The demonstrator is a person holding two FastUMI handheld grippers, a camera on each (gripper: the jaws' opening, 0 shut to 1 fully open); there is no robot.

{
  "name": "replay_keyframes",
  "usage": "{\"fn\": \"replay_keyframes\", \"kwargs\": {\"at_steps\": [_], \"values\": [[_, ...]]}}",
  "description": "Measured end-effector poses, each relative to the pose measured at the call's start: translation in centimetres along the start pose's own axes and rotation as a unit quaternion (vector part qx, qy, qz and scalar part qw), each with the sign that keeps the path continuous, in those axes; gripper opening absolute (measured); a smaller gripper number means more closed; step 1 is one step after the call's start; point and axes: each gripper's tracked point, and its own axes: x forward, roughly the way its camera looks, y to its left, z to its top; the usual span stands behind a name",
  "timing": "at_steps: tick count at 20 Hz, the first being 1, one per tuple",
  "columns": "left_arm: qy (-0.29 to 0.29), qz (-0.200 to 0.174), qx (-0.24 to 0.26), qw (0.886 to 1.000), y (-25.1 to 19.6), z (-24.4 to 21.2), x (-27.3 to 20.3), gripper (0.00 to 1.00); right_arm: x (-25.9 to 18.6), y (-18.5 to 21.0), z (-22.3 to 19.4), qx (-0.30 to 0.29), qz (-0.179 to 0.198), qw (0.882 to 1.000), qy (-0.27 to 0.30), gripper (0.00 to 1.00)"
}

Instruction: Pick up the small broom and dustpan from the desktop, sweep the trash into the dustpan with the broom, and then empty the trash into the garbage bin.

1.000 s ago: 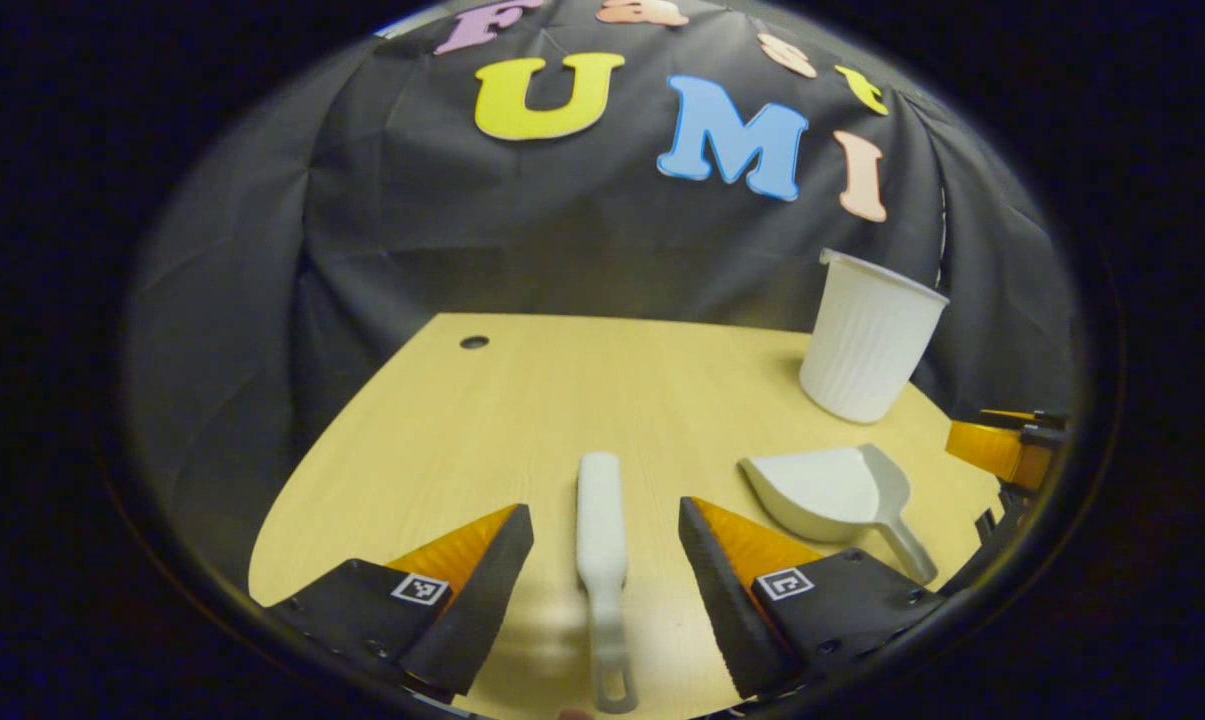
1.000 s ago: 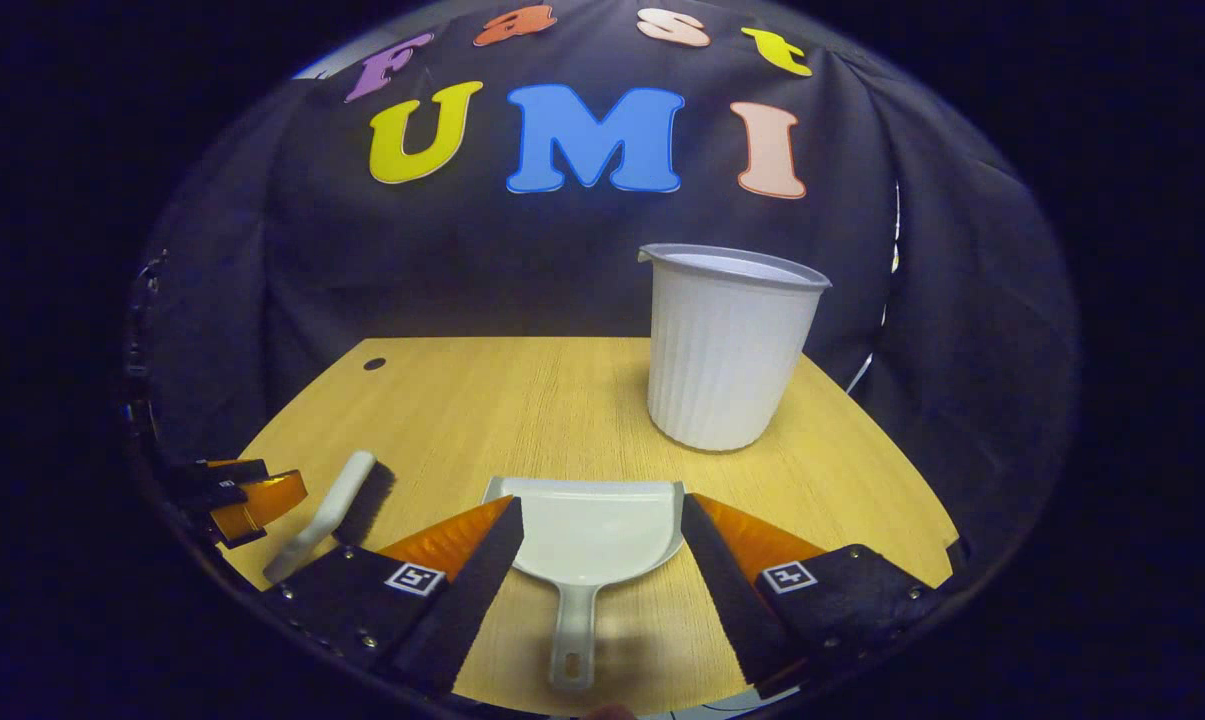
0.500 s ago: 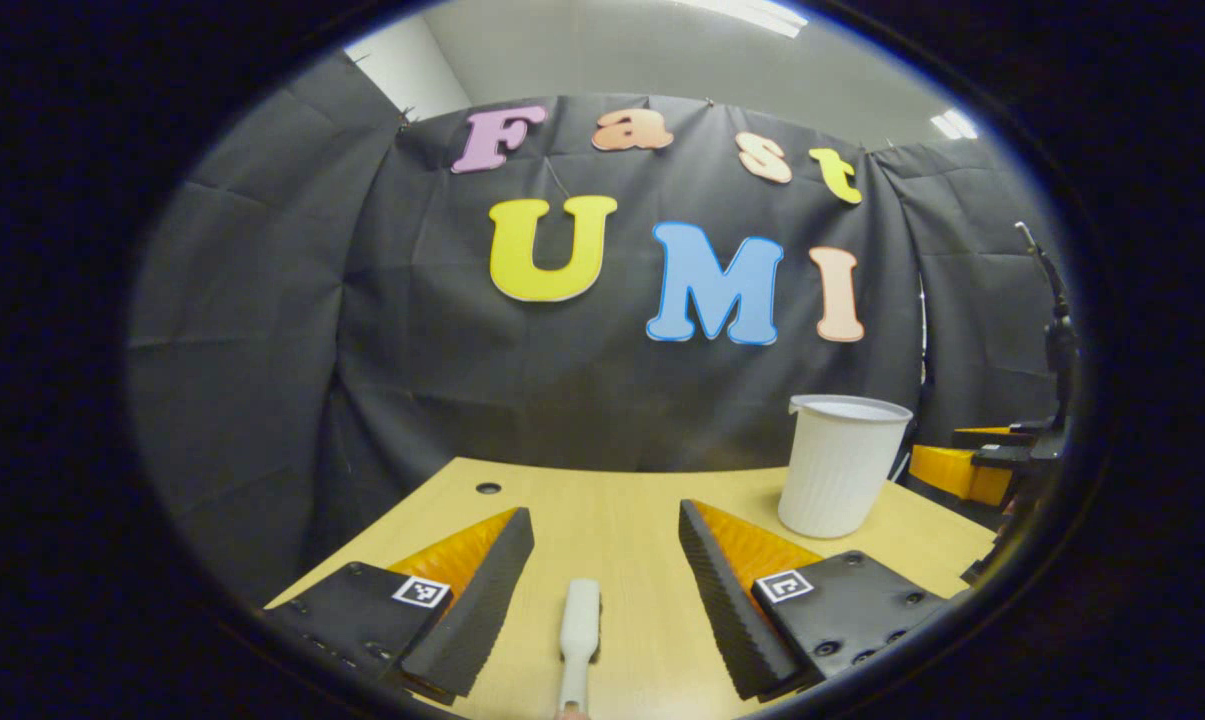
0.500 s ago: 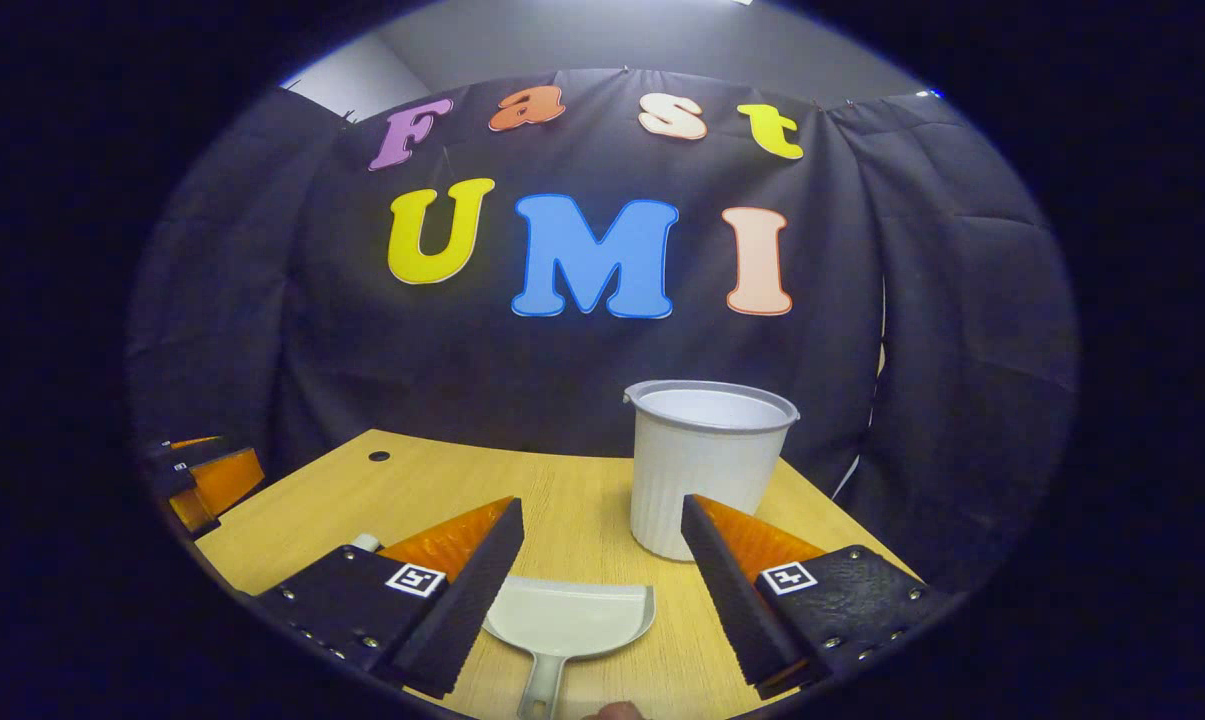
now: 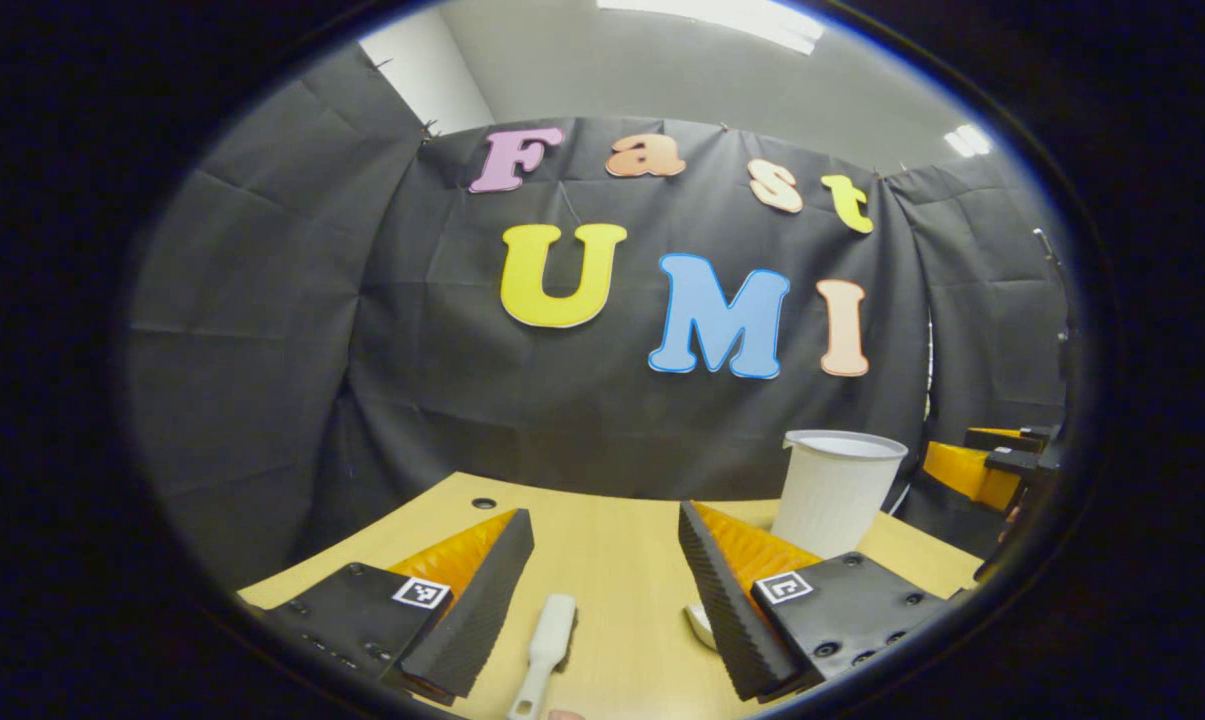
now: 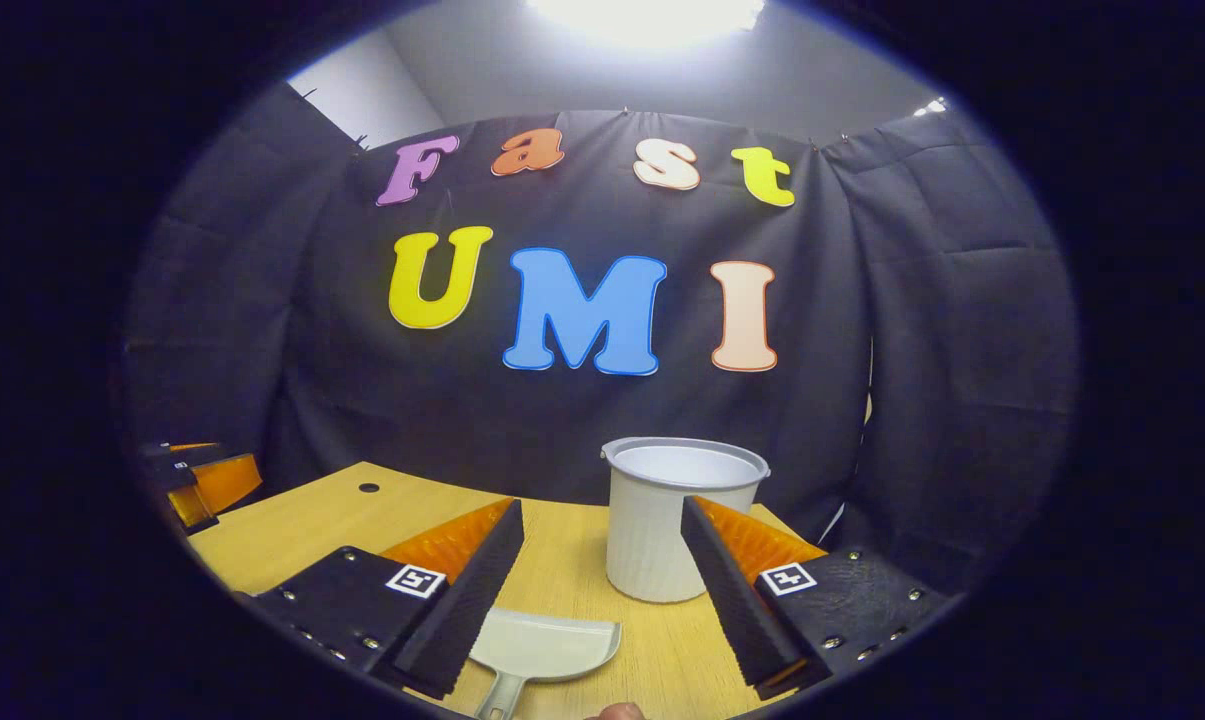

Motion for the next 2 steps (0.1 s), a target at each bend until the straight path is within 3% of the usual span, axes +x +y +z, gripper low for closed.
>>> {"fn": "replay_keyframes", "kwargs": {"at_steps": [2], "values": [[-0.005,0.012,0.003,1.0,0.84,0.41,0.36,0.96,-0.07,0.27,0.04,-0.014,0.01,1.0,-0.002,0.99]]}}
